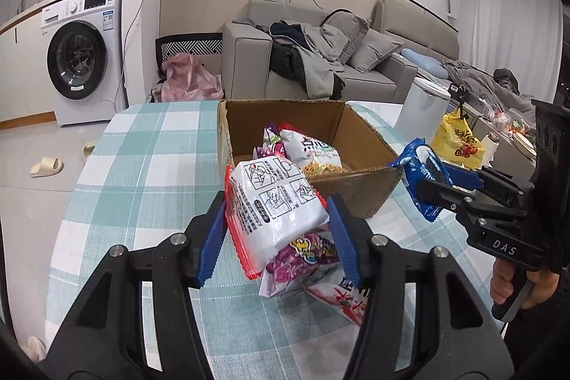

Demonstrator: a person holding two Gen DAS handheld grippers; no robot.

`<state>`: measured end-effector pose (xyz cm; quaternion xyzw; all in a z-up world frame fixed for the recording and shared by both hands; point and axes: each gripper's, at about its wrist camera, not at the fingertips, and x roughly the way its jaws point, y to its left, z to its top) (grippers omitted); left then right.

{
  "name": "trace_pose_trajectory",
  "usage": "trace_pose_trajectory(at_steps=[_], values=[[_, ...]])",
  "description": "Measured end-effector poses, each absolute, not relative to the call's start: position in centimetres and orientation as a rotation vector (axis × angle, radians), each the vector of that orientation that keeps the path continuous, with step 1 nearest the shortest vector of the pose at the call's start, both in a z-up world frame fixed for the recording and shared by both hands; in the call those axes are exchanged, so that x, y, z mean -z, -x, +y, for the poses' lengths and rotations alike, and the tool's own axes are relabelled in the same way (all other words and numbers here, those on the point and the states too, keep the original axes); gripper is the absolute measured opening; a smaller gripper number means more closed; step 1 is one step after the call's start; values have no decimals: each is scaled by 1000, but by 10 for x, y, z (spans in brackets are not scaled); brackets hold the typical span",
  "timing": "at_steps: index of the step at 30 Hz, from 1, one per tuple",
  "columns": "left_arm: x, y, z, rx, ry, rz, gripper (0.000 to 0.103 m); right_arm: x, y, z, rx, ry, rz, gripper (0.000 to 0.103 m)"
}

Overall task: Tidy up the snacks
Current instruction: 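Lift both held packets and carry them over the box, lowering them inside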

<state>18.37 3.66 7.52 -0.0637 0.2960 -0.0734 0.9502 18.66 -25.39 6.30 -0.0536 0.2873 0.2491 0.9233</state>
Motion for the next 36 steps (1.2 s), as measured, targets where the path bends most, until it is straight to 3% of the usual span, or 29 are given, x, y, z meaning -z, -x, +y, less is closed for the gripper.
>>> trace_pose_trajectory(at_steps=[21,36], values=[[-85,-233,22,159,92,592,53,-94,-218,-238,-551,28,590,44],[-68,-284,14,144,73,607,53,-82,-258,-228,-531,-29,641,44]])
